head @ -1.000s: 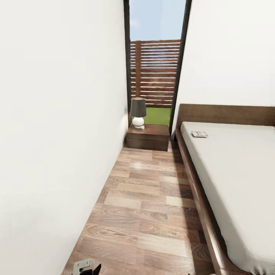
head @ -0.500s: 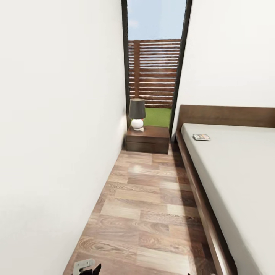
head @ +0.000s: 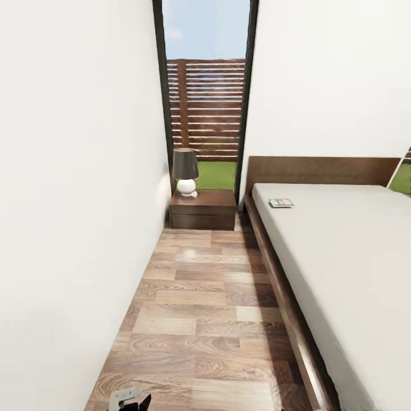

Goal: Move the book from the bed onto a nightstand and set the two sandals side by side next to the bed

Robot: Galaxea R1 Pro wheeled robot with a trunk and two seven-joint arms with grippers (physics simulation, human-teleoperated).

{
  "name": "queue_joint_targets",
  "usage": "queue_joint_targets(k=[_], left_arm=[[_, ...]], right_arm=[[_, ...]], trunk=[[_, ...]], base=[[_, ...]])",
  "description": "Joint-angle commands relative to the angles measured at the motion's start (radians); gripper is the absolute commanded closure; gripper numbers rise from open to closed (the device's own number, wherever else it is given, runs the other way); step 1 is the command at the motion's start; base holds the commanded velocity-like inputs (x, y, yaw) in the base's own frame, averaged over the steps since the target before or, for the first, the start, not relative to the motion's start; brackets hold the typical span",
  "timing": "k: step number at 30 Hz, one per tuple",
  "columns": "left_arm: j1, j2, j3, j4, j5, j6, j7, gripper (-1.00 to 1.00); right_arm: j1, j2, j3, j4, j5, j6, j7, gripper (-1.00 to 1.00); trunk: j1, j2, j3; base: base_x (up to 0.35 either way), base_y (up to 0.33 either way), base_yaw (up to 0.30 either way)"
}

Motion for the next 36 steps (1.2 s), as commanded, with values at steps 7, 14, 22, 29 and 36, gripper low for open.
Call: queue_joint_targets(k=[7, 14, 22, 29, 36], left_arm=[[-0.001, 0.0, 0.008, 0.001, 0.004, 0.0, -0.009, -1.0], [-0.001, 0.0, 0.008, 0.001, 0.004, 0.0, -0.009, -1.0], [-0.001, 0.0, 0.008, 0.001, 0.004, 0.0, -0.009, -1.0], [-0.001, 0.0, 0.008, 0.001, 0.004, 0.0, -0.009, -1.0], [-0.001, 0.0, 0.008, 0.001, 0.004, 0.0, -0.009, -1.0]], right_arm=[[-0.001, 0.0, 0.007, 0.002, -0.01, -0.004, 0.003, -1.0], [-0.001, -0.001, 0.006, 0.002, -0.01, -0.004, 0.006, -1.0], [-0.001, -0.001, 0.006, 0.002, -0.01, -0.004, 0.009, -1.0], [-0.001, -0.001, 0.006, 0.002, -0.01, -0.004, 0.01, -1.0], [-0.001, -0.001, 0.006, 0.002, -0.01, -0.004, 0.01, -1.0]], trunk=[[0.0, 0.0, -0.001], [0.0, 0.0, -0.001], [0.0, 0.0, -0.001], [0.0, 0.0, -0.001], [0.0, 0.0, -0.001]], base=[[0.191, 0.0, -0.014], [0.325, 0.0, 0.0], [0.33, 0.0, 0.0], [0.331, 0.0, 0.0], [0.331, 0.0, 0.0]])
